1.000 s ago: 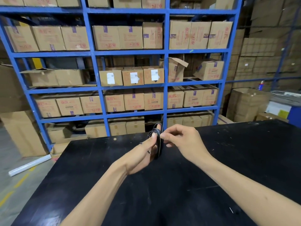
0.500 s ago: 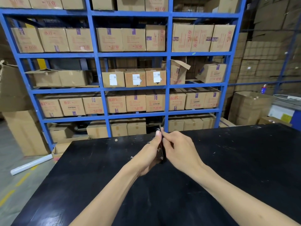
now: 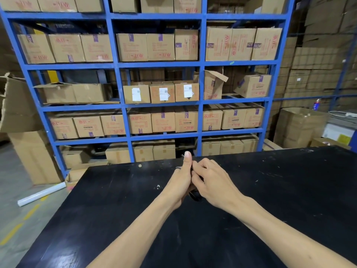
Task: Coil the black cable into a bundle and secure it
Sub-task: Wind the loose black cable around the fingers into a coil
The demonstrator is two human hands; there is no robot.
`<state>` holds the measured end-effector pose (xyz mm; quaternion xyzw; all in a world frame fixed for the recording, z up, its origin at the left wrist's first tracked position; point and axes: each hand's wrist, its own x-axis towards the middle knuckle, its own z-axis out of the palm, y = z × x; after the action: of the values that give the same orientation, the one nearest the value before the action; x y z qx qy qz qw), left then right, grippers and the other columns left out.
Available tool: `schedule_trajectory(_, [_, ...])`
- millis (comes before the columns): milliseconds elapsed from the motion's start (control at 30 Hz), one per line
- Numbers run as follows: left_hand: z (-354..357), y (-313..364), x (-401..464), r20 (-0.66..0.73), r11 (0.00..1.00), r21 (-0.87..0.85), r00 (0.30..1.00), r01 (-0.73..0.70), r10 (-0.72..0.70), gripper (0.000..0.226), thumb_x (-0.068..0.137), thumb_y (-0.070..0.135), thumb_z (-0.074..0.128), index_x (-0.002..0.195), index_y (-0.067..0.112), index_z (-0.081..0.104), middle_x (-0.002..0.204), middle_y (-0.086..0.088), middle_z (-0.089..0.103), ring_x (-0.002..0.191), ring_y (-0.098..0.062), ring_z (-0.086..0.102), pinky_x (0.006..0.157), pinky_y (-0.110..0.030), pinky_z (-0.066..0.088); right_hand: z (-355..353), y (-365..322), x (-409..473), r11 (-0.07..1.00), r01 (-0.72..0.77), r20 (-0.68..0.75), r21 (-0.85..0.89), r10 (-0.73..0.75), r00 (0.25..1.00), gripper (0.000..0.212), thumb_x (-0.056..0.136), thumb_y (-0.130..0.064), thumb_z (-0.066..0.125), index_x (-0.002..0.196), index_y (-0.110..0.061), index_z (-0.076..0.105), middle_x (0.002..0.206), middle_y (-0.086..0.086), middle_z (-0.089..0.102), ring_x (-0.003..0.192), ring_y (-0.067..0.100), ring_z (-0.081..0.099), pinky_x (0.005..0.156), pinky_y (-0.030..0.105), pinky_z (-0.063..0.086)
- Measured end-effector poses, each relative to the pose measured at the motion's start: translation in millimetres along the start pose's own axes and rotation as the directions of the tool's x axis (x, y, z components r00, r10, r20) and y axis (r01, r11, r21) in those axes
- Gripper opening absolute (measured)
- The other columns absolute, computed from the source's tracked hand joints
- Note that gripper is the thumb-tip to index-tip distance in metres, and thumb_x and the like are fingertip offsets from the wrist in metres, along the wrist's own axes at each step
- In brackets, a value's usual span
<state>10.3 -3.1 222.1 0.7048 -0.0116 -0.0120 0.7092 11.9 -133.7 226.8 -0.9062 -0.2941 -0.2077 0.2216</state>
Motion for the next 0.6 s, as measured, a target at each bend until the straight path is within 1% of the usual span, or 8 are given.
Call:
schedule_trajectory(67, [4,-1,1,-0.036,1.0,-0.019,0.999,-0.006,0.005,0.075,0.09,0.075,0.033,0.097,0.017,0.079,0.09,-0.008,0.08,0.091,-0.016,0.076,0.092,-0.039,0.059,-5,1,0,0.999,0.001,0.019,0.047,-0.002,1.0,0.027,0.105,-0.027,0.048,0.123,-0.015,0.064,0.097,-0.006,0.054,0.091,0.01,0.048,0.076,0.025,0.047])
schedule_trajectory(100, [5,-1,2,-0.044,0.999,-0.048,0.999,0.007,-0.009,0.074,0.09,0.075,0.035,0.1,0.015,0.078,0.091,-0.009,0.08,0.092,-0.016,0.076,0.092,-0.039,0.059,-7,2,1,0.998,0.006,0.034,0.061,-0.008,0.999,0.027,0.105,-0.027,0.048,0.124,-0.016,0.064,0.095,-0.007,0.053,0.091,0.01,0.047,0.076,0.024,0.045])
schedule_trajectory(167, [4,-2,5,-0.041,0.989,-0.136,0.997,0.06,-0.066,0.074,0.092,0.071,0.039,0.113,0.009,0.072,0.099,-0.013,0.079,0.097,-0.02,0.076,0.094,-0.04,0.058,-13,6,2,0.997,0.012,0.09,0.074,-0.019,0.996,0.032,0.106,-0.027,0.048,0.133,-0.017,0.061,0.093,-0.01,0.049,0.092,0.009,0.045,0.078,0.023,0.042])
schedule_trajectory(267, [0,-2,7,0.059,0.971,-0.21,0.993,0.114,-0.104,0.071,0.098,0.063,0.035,0.126,0.006,0.065,0.116,-0.015,0.075,0.11,-0.022,0.071,0.103,-0.041,0.052,-21,9,2,0.995,0.0,0.179,0.102,-0.019,0.984,0.041,0.105,-0.029,0.046,0.145,-0.019,0.053,0.097,-0.009,0.05,0.096,0.009,0.045,0.081,0.02,0.04])
schedule_trajectory(333, [-2,0,6,0.126,0.965,-0.226,0.986,0.136,-0.109,0.07,0.098,0.064,0.034,0.128,0.009,0.065,0.122,-0.014,0.072,0.116,-0.022,0.068,0.108,-0.041,0.048,-25,8,3,0.991,-0.02,0.2,0.13,-0.006,0.98,0.046,0.103,-0.039,0.049,0.146,-0.021,0.052,0.101,-0.007,0.053,0.097,0.008,0.048,0.082,0.021,0.041])
schedule_trajectory(433, [-1,5,6,0.194,0.949,-0.271,0.975,0.159,-0.108,0.073,0.096,0.067,0.035,0.133,0.01,0.061,0.13,-0.014,0.068,0.123,-0.023,0.063,0.113,-0.043,0.042,-26,8,6,0.992,-0.014,0.159,0.129,-0.007,0.987,0.046,0.101,-0.046,0.053,0.139,-0.021,0.06,0.1,-0.005,0.057,0.093,0.01,0.053,0.082,0.031,0.05])
schedule_trajectory(533, [-1,4,8,0.243,0.938,-0.306,0.966,0.162,-0.088,0.074,0.098,0.065,0.031,0.137,0.008,0.057,0.136,-0.014,0.064,0.128,-0.023,0.059,0.116,-0.043,0.038,-22,10,7,0.987,0.006,0.072,0.161,-0.018,0.997,0.032,0.102,-0.038,0.055,0.125,-0.02,0.07,0.09,-0.008,0.056,0.084,0.009,0.054,0.075,0.03,0.048])
schedule_trajectory(600, [0,7,6,0.232,0.941,-0.304,0.97,0.146,-0.076,0.073,0.099,0.064,0.031,0.136,0.006,0.057,0.132,-0.014,0.067,0.124,-0.023,0.062,0.113,-0.041,0.042,-18,8,6,0.98,-0.014,0.016,0.201,0.011,1.0,0.026,0.102,-0.031,0.057,0.118,-0.019,0.074,0.087,-0.006,0.057,0.082,0.011,0.056,0.073,0.032,0.05])
